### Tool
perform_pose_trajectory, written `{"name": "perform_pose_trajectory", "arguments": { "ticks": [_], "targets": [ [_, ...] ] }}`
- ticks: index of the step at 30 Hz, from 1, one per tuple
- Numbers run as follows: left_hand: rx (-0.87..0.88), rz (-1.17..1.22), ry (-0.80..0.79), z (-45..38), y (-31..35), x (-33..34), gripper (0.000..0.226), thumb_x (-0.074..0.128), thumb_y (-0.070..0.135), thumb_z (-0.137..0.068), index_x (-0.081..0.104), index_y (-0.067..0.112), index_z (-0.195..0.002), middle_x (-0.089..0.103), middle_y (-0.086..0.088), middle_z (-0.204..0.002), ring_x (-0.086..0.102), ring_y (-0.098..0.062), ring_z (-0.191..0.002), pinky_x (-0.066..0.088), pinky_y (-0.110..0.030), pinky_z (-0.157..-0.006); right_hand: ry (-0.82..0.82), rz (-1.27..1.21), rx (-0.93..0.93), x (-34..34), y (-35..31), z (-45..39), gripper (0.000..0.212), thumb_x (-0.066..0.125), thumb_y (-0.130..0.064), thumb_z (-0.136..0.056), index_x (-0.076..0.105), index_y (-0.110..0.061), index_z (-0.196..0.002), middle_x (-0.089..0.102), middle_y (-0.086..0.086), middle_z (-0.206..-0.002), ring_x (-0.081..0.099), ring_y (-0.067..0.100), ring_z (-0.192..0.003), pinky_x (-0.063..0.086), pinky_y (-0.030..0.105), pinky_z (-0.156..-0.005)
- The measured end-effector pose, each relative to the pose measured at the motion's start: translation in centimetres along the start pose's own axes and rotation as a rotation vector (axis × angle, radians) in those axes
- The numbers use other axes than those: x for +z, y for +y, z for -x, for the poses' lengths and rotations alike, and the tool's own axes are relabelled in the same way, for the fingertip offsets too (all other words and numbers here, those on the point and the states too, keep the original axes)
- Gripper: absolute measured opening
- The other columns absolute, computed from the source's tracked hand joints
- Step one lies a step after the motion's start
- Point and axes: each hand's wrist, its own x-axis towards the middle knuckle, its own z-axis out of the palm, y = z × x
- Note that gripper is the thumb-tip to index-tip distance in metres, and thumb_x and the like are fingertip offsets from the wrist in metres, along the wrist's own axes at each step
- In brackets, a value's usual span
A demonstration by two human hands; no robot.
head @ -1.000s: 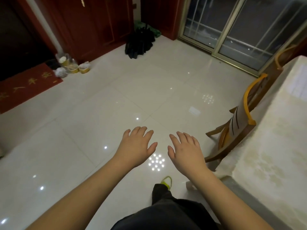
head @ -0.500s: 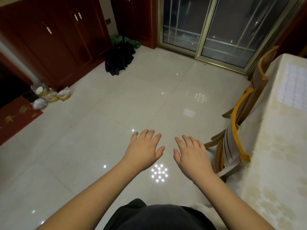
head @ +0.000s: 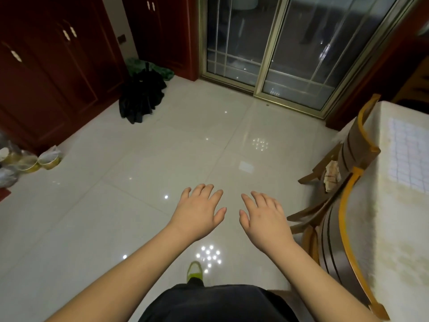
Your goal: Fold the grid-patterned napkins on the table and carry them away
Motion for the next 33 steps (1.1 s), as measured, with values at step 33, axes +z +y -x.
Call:
{"name": "perform_pose_trajectory", "arguments": {
  "ticks": [33],
  "targets": [
    [0.428, -0.090, -0.023, -46.8, 9.0, -7.6, 0.078, 0.005, 0.057, -0.086, 0.046, 0.019, -0.141, 0.048, -0.006, -0.145, 0.041, -0.025, -0.135, 0.029, -0.044, -0.111, 0.086, -0.075, 0.454, -8.0, 27.2, -29.2, 0.056, 0.030, -0.044, -0.096, 0.040, -0.021, -0.146, 0.044, 0.007, -0.149, 0.042, 0.027, -0.136, 0.031, 0.045, -0.112]
  ]
}}
